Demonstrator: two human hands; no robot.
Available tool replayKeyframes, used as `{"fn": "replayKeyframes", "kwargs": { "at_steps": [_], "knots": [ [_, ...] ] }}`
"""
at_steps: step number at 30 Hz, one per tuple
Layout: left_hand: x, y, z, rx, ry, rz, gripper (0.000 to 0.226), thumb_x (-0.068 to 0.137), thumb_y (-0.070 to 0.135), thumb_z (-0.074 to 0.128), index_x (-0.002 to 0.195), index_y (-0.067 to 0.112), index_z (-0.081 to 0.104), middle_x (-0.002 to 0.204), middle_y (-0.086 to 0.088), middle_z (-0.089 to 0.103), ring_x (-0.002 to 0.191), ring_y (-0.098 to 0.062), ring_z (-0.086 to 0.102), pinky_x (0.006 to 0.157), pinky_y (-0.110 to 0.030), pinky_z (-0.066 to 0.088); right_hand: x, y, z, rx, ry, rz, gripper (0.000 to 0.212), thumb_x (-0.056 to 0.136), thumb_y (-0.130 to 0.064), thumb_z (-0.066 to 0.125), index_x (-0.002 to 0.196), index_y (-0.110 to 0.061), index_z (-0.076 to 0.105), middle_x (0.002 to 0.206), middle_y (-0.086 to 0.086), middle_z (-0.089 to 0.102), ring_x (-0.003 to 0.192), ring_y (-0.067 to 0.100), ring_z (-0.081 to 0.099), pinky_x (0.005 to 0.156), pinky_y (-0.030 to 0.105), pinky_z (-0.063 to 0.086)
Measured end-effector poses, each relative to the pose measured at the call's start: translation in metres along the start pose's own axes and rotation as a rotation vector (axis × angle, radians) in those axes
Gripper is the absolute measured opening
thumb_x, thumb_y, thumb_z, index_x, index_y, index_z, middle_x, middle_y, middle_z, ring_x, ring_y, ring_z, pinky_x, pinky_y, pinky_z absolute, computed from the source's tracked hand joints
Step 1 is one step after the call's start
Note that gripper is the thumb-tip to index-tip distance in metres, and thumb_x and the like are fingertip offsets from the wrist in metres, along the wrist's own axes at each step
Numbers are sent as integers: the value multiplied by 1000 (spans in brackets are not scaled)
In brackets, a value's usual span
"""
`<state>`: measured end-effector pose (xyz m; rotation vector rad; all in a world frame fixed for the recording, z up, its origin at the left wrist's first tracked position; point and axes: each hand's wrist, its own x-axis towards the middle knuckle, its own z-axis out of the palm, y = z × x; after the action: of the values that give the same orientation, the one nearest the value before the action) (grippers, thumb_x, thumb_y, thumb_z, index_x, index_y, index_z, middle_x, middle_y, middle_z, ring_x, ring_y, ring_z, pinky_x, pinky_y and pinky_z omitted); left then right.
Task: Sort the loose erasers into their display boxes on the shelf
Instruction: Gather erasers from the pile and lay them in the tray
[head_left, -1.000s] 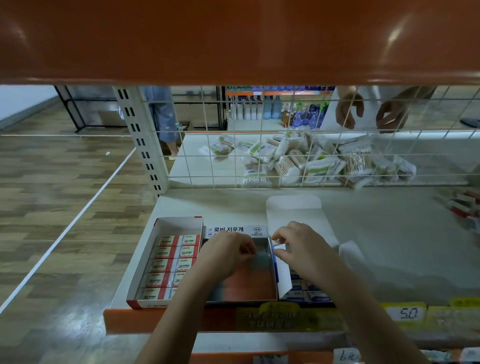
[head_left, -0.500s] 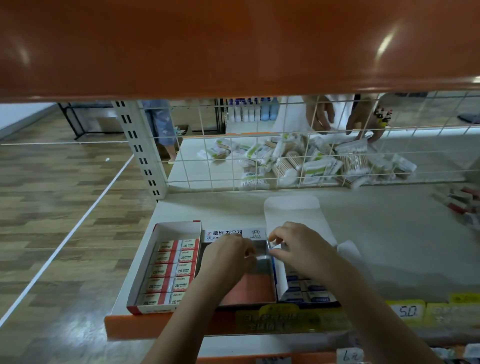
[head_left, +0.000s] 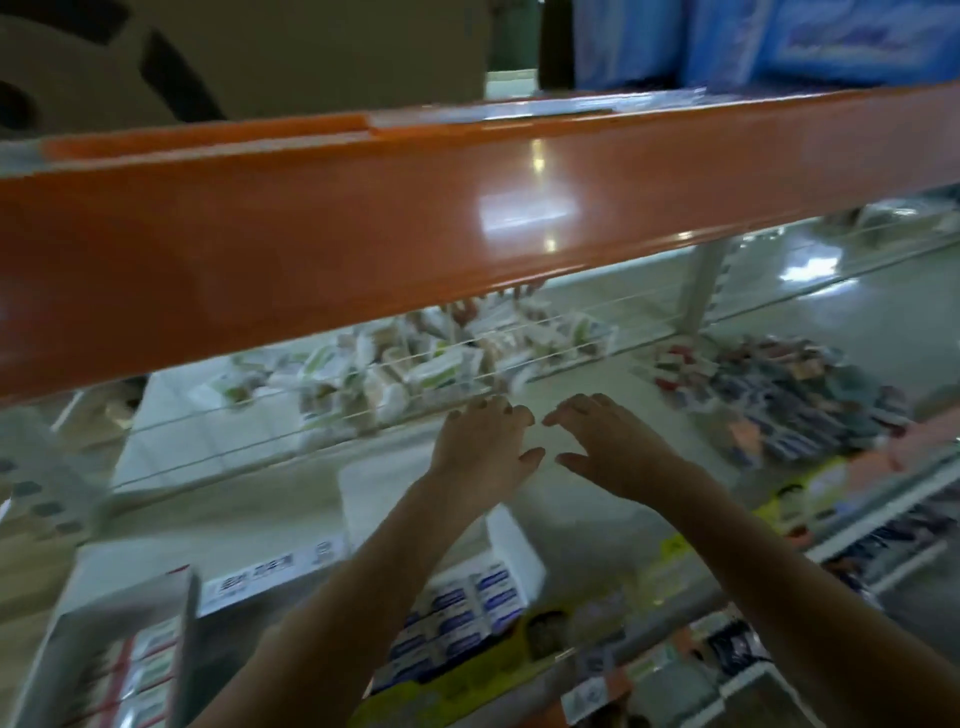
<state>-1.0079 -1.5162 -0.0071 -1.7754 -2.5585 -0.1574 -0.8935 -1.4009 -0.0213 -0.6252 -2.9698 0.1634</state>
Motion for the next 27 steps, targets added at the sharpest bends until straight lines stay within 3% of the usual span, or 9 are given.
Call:
{"fn": "replayKeyframes", "kwargs": {
  "at_steps": [7,13,16,20,23,27],
  "knots": [
    [85,110,24,-83,-115,158,51,92,45,48,136,21,41,136,-6,45,125,-26,39,100,-39,36,-45,129,-2,1,-54,291,48,90,-33,55,135,-21,41,141,3,40,129,22,39,103,37,37],
    [132,180,58,-118,-202,153,60,84,47,57,132,16,41,130,-12,50,119,-31,46,91,-39,42,-71,210,1,58,-64,401,46,87,-28,57,130,-17,47,133,7,45,127,25,41,99,32,37],
    [143,195,72,-108,-246,120,68,84,46,59,137,12,34,128,-16,51,114,-32,49,86,-38,44,-79,232,7,63,-87,395,44,91,-40,50,125,-13,49,132,8,45,125,25,41,100,32,35],
    [145,208,88,-186,-225,38,78,87,31,53,149,11,10,126,-13,52,113,-31,49,84,-38,44,-81,246,17,69,-97,368,47,94,-45,43,126,-11,45,132,10,43,126,26,37,104,32,31],
    [146,211,95,-222,-206,-30,67,86,34,54,142,12,26,125,-9,51,114,-28,47,85,-36,42,-80,251,19,90,-65,361,40,92,-47,46,113,-13,51,122,7,47,120,25,41,98,32,35],
    [145,214,102,-241,-166,-85,67,84,45,57,138,11,35,128,-5,50,115,-24,44,88,-34,41,-82,252,20,76,-37,333,32,93,-39,47,112,-12,52,121,7,48,116,22,42,92,30,39]
  ]
}}
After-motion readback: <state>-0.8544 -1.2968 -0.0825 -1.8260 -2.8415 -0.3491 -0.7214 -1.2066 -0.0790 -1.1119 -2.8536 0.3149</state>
